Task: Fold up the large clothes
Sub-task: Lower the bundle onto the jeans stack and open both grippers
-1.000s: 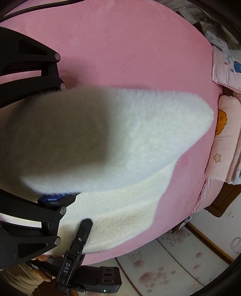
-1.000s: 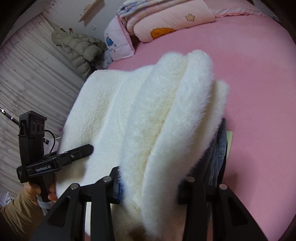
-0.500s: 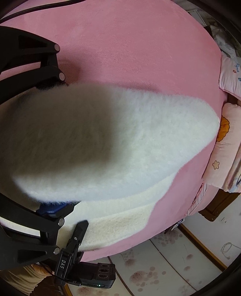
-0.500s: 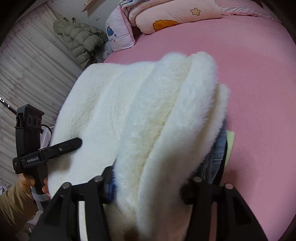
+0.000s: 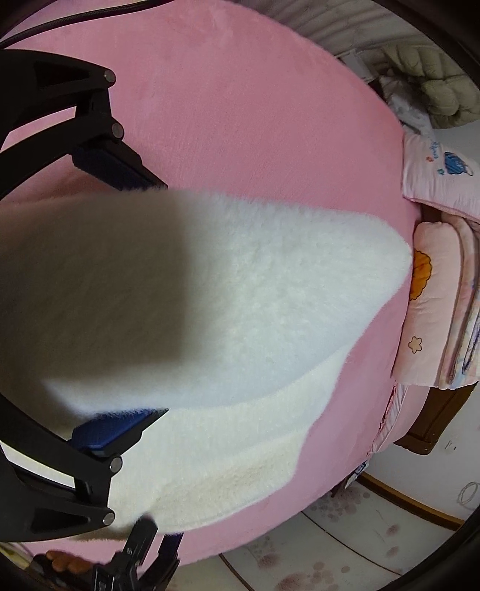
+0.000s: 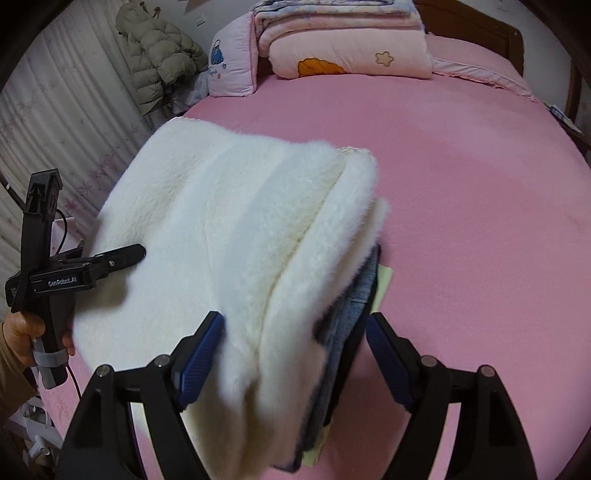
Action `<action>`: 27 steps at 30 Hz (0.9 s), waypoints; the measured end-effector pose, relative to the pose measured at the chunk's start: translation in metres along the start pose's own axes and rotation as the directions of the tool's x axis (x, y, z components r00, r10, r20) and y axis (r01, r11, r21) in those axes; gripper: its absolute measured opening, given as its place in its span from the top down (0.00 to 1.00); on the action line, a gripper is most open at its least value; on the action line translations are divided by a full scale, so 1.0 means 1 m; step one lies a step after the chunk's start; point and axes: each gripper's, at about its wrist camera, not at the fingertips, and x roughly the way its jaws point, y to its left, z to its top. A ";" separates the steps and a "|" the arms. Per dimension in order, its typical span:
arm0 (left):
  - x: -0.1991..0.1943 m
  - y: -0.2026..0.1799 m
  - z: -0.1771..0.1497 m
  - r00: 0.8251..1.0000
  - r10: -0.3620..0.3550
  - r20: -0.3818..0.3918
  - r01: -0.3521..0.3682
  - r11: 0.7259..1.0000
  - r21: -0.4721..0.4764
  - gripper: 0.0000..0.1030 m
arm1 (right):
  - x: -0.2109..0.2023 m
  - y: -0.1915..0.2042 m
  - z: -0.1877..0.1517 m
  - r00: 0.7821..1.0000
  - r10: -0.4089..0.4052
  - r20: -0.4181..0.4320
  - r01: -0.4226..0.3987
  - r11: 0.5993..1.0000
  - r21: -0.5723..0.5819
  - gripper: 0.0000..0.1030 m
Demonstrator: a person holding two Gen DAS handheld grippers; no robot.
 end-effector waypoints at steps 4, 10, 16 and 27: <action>-0.022 -0.029 -0.004 0.991 0.107 0.084 -0.112 0.992 0.055 0.01 | -0.024 -0.005 -0.012 1.000 -0.007 0.003 0.007 0.998 0.056 0.24; -0.082 -0.074 -0.026 0.988 0.032 0.152 -0.037 0.999 0.031 0.01 | -0.081 -0.008 -0.039 1.000 -0.003 0.028 0.001 0.998 0.064 0.25; -0.156 -0.129 -0.055 0.988 -0.030 0.154 0.023 0.998 0.050 0.01 | -0.145 -0.006 -0.065 0.997 0.025 0.070 -0.031 0.996 0.086 0.25; -0.275 -0.230 -0.118 0.980 -0.061 0.189 0.065 0.998 -0.017 0.01 | -0.292 -0.031 -0.131 0.988 0.051 0.142 -0.064 0.995 0.083 0.25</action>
